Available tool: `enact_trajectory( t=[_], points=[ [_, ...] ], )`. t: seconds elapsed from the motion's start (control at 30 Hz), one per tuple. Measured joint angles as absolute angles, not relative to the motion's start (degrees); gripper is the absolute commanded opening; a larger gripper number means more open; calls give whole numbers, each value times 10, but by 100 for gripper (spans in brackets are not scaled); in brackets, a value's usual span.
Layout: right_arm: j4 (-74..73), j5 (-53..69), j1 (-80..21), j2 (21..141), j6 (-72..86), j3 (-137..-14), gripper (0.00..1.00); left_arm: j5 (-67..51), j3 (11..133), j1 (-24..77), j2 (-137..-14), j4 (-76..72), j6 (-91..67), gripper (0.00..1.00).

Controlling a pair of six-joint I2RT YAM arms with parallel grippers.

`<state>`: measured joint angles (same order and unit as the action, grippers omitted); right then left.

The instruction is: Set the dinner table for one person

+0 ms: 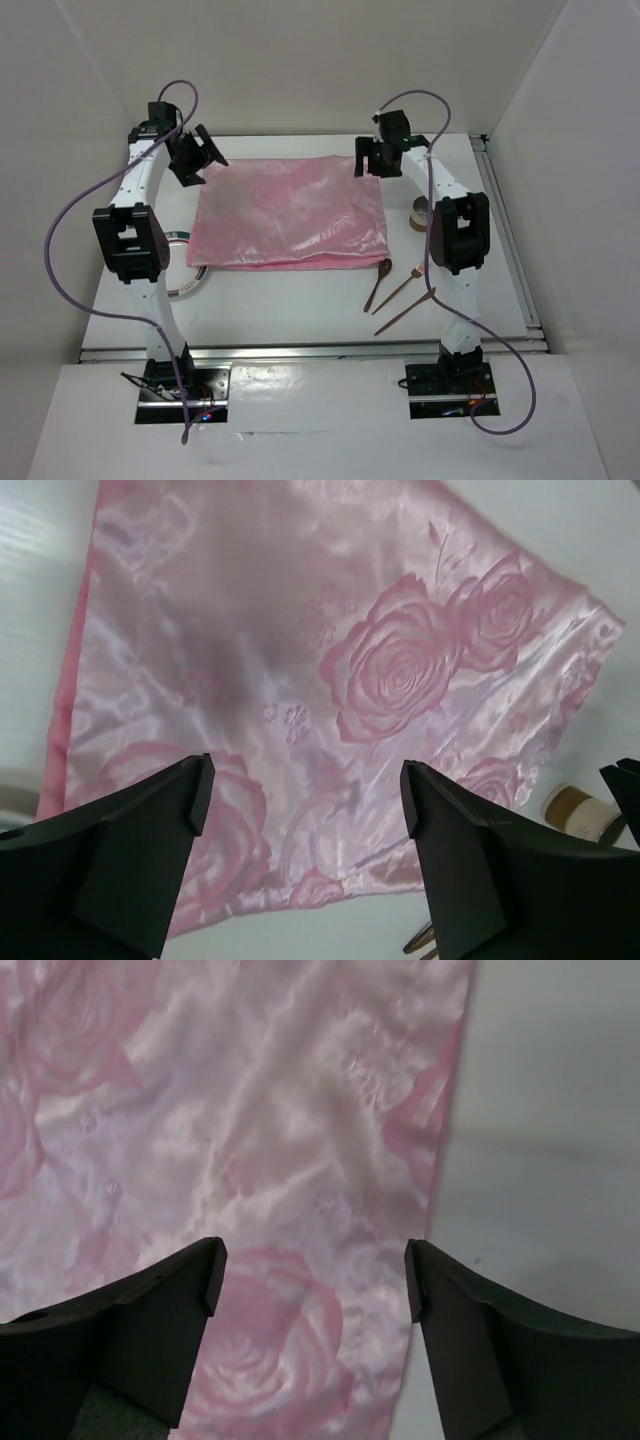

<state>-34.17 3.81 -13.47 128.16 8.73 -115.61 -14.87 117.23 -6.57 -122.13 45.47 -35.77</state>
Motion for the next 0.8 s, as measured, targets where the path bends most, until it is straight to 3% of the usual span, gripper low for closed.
enact_trajectory(
  t=[0.07, 0.13, 0.17, 0.23, 0.53, 0.8],
  points=[
    [-336, 58, -136, 1232, 101, -1083, 69, -138, 1115, -59, -1173, 448, -349, 75],
    [-325, 74, -138, 1190, 112, -1039, 59, -126, 1066, -44, -1129, 438, -342, 66],
    [-316, 83, -140, 1167, 119, -1014, 49, -120, 1042, -33, -1109, 429, -337, 54],
    [-298, 96, -149, 1130, 130, -973, 42, -112, 996, -11, -1084, 412, -333, 48],
    [-260, 150, -220, 1120, 197, -855, 41, -114, 828, 34, -1105, 350, -344, 53],
    [-259, 130, -222, 1167, 228, -829, 41, -113, 817, 44, -1143, 327, -348, 53]
  ],
)
